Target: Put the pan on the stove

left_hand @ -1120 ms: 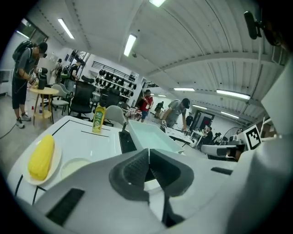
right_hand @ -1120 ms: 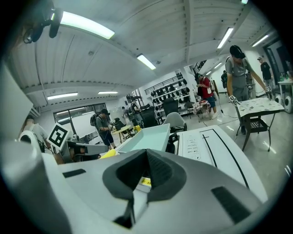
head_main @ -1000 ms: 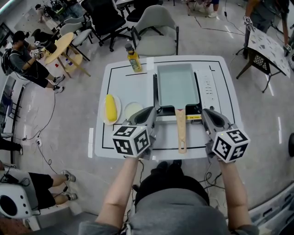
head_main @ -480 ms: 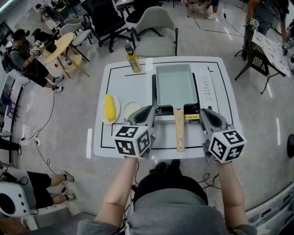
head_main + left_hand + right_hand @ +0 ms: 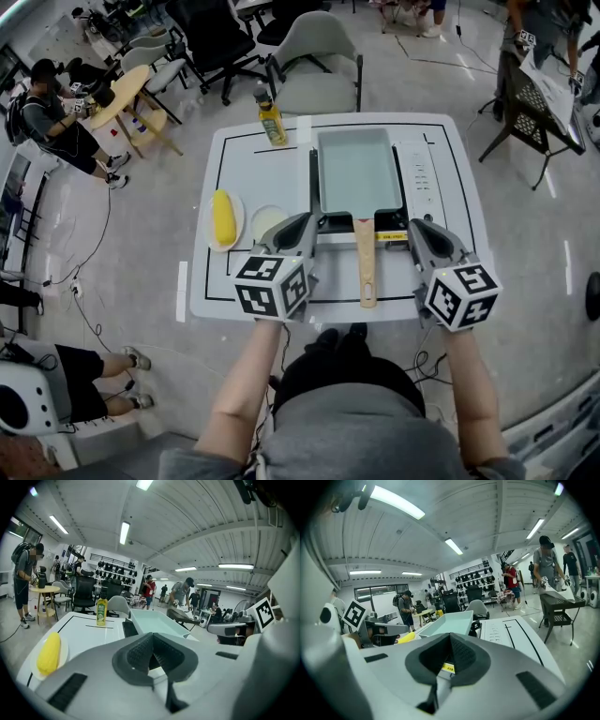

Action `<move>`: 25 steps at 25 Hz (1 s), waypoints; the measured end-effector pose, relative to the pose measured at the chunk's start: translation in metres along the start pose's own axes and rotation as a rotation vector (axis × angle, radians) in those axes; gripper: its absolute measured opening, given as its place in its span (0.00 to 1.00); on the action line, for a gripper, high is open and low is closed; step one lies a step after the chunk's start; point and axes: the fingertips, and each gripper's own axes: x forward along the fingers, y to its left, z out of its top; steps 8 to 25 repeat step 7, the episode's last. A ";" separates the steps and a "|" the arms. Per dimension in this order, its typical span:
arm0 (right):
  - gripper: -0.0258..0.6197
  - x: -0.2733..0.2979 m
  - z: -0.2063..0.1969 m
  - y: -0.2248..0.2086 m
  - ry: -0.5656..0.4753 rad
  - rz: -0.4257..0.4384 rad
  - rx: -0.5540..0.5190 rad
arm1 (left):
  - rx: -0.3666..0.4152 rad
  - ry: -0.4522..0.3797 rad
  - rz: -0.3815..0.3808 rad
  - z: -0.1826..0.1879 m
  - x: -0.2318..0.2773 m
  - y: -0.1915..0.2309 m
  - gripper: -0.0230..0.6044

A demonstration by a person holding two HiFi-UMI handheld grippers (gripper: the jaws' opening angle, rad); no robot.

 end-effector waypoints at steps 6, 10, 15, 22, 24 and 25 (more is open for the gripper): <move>0.04 -0.001 0.001 0.002 -0.002 0.002 -0.004 | 0.000 -0.005 0.006 0.003 -0.003 -0.001 0.05; 0.04 -0.001 0.003 0.002 -0.002 0.004 -0.004 | 0.000 -0.005 0.008 0.005 -0.003 -0.001 0.05; 0.04 -0.001 0.003 0.002 -0.002 0.004 -0.004 | 0.000 -0.005 0.008 0.005 -0.003 -0.001 0.05; 0.04 -0.001 0.003 0.002 -0.002 0.004 -0.004 | 0.000 -0.005 0.008 0.005 -0.003 -0.001 0.05; 0.04 -0.001 0.003 0.002 -0.002 0.004 -0.004 | 0.000 -0.005 0.008 0.005 -0.003 -0.001 0.05; 0.04 -0.001 0.003 0.002 -0.002 0.004 -0.004 | 0.000 -0.005 0.008 0.005 -0.003 -0.001 0.05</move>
